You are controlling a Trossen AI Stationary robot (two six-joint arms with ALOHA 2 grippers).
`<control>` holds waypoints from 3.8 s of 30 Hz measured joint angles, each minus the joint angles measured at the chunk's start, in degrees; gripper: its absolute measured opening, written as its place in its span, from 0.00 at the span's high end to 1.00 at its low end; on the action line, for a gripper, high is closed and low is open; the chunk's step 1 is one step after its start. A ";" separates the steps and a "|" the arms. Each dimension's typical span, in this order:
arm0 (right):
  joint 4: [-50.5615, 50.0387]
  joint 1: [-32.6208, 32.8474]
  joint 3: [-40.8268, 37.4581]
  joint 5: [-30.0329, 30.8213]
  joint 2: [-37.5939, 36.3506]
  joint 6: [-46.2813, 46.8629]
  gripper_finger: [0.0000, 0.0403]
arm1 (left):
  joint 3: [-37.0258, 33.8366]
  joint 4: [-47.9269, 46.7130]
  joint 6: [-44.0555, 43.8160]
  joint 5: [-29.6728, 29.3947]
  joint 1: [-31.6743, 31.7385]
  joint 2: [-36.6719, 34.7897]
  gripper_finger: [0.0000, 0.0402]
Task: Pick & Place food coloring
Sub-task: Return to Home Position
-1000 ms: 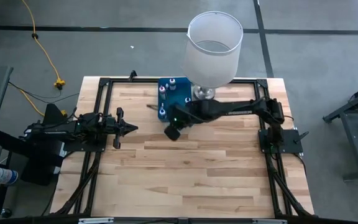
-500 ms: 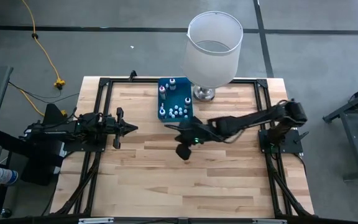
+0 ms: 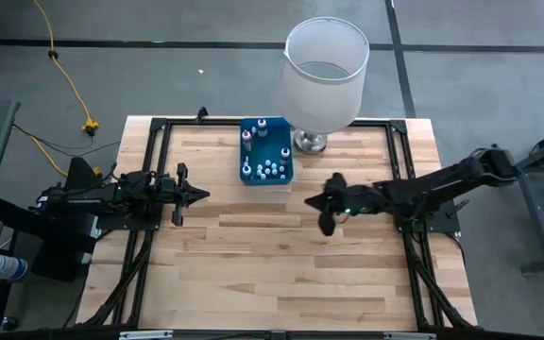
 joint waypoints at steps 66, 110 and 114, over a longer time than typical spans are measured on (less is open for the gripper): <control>-7.36 -3.18 -35.22 -20.28 -68.29 -23.81 1.00 | 0.00 -0.02 0.00 -0.02 0.00 0.00 1.00; -6.83 -4.49 -35.26 -18.57 -66.69 -26.54 1.00 | 0.00 -0.01 0.00 -0.01 0.00 0.01 1.00; -6.81 -4.49 -35.26 -18.57 -66.69 -26.53 1.00 | 0.00 -0.02 0.00 0.00 0.00 0.01 1.00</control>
